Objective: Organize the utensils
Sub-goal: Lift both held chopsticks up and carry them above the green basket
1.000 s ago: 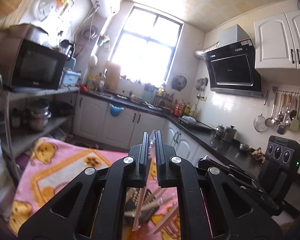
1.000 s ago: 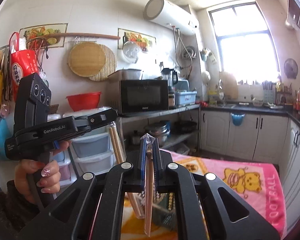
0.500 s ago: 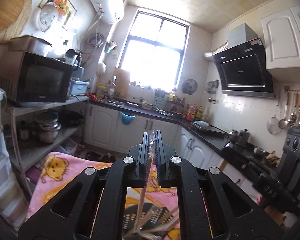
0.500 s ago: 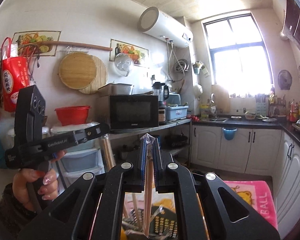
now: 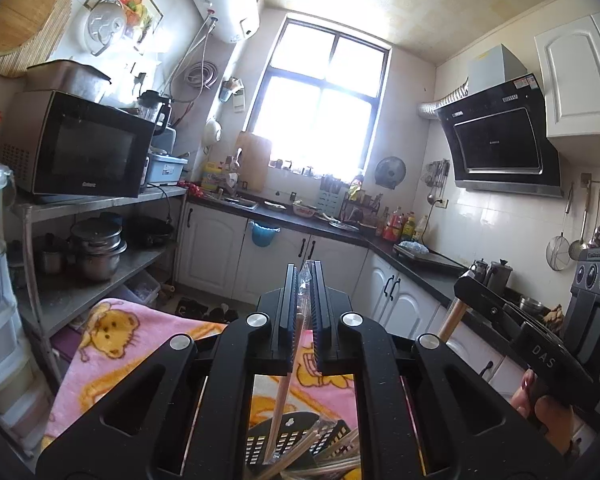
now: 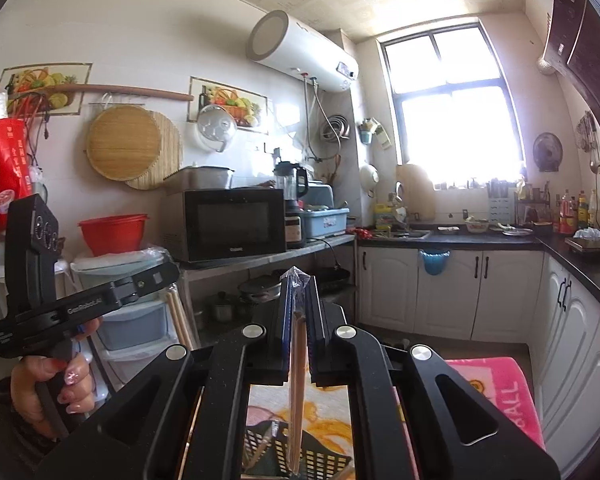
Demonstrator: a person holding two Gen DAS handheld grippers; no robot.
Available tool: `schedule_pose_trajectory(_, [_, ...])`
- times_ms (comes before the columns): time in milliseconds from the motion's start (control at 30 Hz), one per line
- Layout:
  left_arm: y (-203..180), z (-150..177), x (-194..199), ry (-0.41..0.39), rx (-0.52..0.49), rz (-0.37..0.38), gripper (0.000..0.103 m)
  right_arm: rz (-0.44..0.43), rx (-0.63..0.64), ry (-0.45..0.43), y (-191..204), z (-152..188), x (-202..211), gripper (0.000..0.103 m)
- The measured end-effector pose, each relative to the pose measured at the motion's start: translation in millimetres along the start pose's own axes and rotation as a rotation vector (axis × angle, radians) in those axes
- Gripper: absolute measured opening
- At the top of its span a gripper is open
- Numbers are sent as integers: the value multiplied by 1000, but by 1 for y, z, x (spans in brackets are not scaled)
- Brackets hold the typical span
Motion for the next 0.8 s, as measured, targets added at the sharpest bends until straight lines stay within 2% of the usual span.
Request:
schedule_pose_trajectory(333, [7, 25, -25, 52, -16, -29, 4, 16, -13, 58, -4, 29, -20, 7])
schedule_pose_trajectory(800, [27, 71, -47, 139, 24, -56, 4, 39, -24, 65, -5, 64, -28, 7])
Point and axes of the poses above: each gripper's, at about its wrist camera, not at the fingertips, and x roughly against the way its jaws point, y to its left, z to its underside, the point moved 3 cm from there along -x, roughly the way its jaws point, and after that the axes turned 5 degrees about z, right-handed, at the moved point
